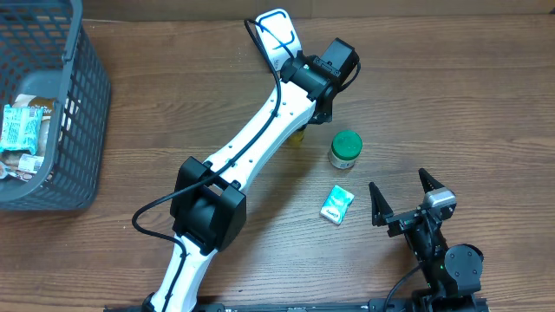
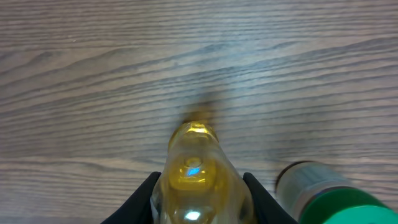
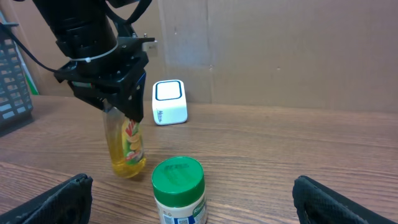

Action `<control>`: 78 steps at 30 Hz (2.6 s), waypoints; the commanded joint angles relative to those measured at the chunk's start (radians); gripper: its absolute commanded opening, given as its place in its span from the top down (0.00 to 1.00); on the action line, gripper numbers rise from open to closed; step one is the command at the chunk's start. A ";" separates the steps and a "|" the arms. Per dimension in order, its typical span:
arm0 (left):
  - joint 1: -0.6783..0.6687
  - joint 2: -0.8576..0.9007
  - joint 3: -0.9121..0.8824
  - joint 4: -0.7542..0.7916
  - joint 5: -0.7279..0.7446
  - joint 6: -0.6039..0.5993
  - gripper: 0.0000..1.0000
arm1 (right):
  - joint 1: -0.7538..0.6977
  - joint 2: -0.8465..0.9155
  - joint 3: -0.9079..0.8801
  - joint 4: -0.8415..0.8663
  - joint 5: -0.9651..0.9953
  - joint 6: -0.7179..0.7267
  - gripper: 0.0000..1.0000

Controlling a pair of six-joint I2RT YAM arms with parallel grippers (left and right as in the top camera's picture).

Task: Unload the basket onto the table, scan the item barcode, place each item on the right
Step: 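Lower the yellow bottle upright left of the jar and open the gripper, then raise the empty left gripper back over the grey basket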

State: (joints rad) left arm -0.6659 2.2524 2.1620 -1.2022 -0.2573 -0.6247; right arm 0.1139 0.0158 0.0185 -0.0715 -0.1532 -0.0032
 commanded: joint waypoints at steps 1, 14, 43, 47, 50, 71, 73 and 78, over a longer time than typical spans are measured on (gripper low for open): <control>0.006 -0.039 0.000 0.021 0.040 0.019 0.95 | 0.003 -0.003 -0.011 0.005 -0.006 0.002 0.00; 0.086 -0.074 -0.106 0.146 0.244 0.128 0.93 | 0.003 -0.003 -0.011 0.005 -0.006 0.002 0.00; 0.055 -0.075 -0.116 0.100 0.304 0.212 0.16 | 0.003 -0.003 -0.011 0.005 -0.006 0.002 0.00; 0.074 -0.078 0.005 0.066 0.302 0.253 0.07 | 0.003 -0.003 -0.011 0.005 -0.005 0.002 0.00; 0.100 -0.078 0.153 0.006 0.299 0.255 0.06 | 0.003 -0.003 -0.011 0.005 -0.006 0.002 0.00; 0.547 -0.078 0.661 -0.420 0.203 0.251 0.01 | 0.003 -0.003 -0.011 0.005 -0.006 0.002 0.00; 0.580 -0.078 0.661 -0.434 0.204 0.250 0.01 | 0.003 -0.003 -0.011 0.005 -0.006 0.002 0.00; 0.631 -0.078 0.661 -0.455 0.203 0.251 0.00 | 0.003 -0.003 -0.011 0.005 -0.005 0.002 0.00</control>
State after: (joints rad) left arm -0.0479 2.1948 2.8040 -1.6501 -0.0456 -0.3851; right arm 0.1139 0.0158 0.0185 -0.0715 -0.1535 -0.0036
